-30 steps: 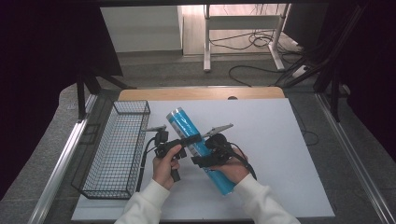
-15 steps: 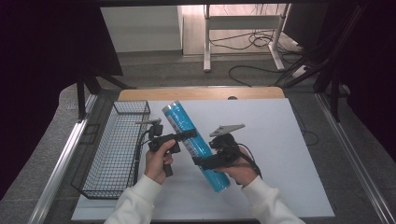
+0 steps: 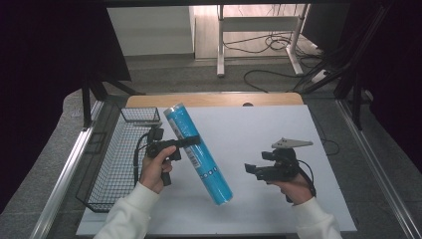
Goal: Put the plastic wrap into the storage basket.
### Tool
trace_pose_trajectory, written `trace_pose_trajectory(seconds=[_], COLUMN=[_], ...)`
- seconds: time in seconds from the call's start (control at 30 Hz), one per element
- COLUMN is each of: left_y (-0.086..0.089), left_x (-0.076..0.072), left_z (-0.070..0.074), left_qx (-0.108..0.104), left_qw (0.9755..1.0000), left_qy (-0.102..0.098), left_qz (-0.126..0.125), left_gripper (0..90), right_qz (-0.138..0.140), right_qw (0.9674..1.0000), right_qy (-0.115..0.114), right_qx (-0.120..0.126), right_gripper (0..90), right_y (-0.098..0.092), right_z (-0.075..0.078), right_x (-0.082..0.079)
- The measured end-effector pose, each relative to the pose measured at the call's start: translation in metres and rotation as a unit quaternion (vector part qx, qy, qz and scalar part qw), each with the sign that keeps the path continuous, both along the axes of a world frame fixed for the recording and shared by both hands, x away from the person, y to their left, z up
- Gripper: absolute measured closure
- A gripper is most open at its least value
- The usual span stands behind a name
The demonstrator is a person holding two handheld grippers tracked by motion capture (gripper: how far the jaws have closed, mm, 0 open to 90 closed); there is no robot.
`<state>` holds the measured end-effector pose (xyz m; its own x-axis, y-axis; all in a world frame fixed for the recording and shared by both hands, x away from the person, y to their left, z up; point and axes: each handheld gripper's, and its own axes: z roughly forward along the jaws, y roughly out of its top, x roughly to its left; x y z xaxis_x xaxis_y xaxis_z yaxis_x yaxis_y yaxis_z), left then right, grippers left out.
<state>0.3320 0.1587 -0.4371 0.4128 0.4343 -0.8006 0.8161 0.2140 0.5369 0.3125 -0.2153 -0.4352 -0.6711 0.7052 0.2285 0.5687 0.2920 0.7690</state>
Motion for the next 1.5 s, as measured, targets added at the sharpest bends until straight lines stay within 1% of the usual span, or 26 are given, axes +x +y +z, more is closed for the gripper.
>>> trace_pose_trajectory(seconds=[0.03,0.07,0.1,0.27,0.33,0.47,0.63,0.73,0.87,0.9,1.03,1.1,1.2,1.3,1.5], left_y=[0.001,0.002,0.003,0.009,0.011,0.016,0.024,0.028,0.037,0.038,0.041,0.044,0.046,0.049,0.059], left_x=[0.000,-0.001,-0.001,-0.003,-0.003,-0.005,-0.007,-0.008,-0.009,-0.010,-0.012,-0.012,-0.013,-0.013,-0.014], left_z=[0.001,0.002,0.003,0.008,0.011,0.019,0.032,0.038,0.043,0.043,0.046,0.049,0.052,0.056,0.062], left_qx=[0.004,0.010,0.015,0.043,0.056,0.082,0.094,0.107,0.128,0.131,0.159,0.169,0.177,0.189,0.198], left_qw=[1.0000,0.9999,0.9999,0.9991,0.9984,0.9965,0.9954,0.9941,0.9916,0.9913,0.9872,0.9855,0.9840,0.9818,0.9800], left_qy=[0.001,0.001,0.001,0.001,0.002,-0.008,-0.016,-0.017,-0.015,-0.014,-0.015,-0.015,-0.015,-0.018,-0.019], left_qz=[0.001,0.002,0.003,0.004,0.006,0.013,0.008,0.006,0.005,0.006,0.008,0.004,0.004,0.003,0.010], left_gripper=[31.9,31.9,31.9,31.9,32.0,32.0,32.0,32.0,32.0,32.0,32.0,32.0,32.0,32.0,32.0], right_qz=[0.000,-0.011,-0.011,-0.033,-0.038,-0.044,-0.049,-0.052,-0.057,-0.059,-0.062,-0.063,-0.064,-0.065,-0.068], right_qw=[1.0000,0.9998,0.9998,0.9989,0.9985,0.9982,0.9980,0.9979,0.9976,0.9975,0.9973,0.9972,0.9972,0.9971,0.9969], right_qy=[0.000,0.006,0.006,0.025,0.029,0.030,0.027,0.026,0.025,0.026,0.026,0.025,0.024,0.022,0.024], right_qx=[0.000,-0.015,-0.015,-0.024,-0.026,-0.026,-0.029,-0.030,-0.030,-0.030,-0.031,-0.030,-0.031,-0.032,-0.033], right_gripper=[15.4,15.4,15.4,15.4,15.4,15.4,15.4,15.5,15.4,15.4,15.4,15.5,15.5,15.5,15.5], right_y=[0.000,-0.006,-0.006,-0.019,-0.021,-0.024,-0.026,-0.027,-0.028,-0.028,-0.029,-0.029,-0.030,-0.030,-0.032], right_z=[0.000,-0.008,-0.008,-0.021,-0.023,-0.025,-0.024,-0.024,-0.024,-0.024,-0.024,-0.024,-0.023,-0.023,-0.024], right_x=[0.000,0.004,0.004,0.013,0.014,0.015,0.015,0.015,0.015,0.015,0.015,0.015,0.015,0.015,0.016])
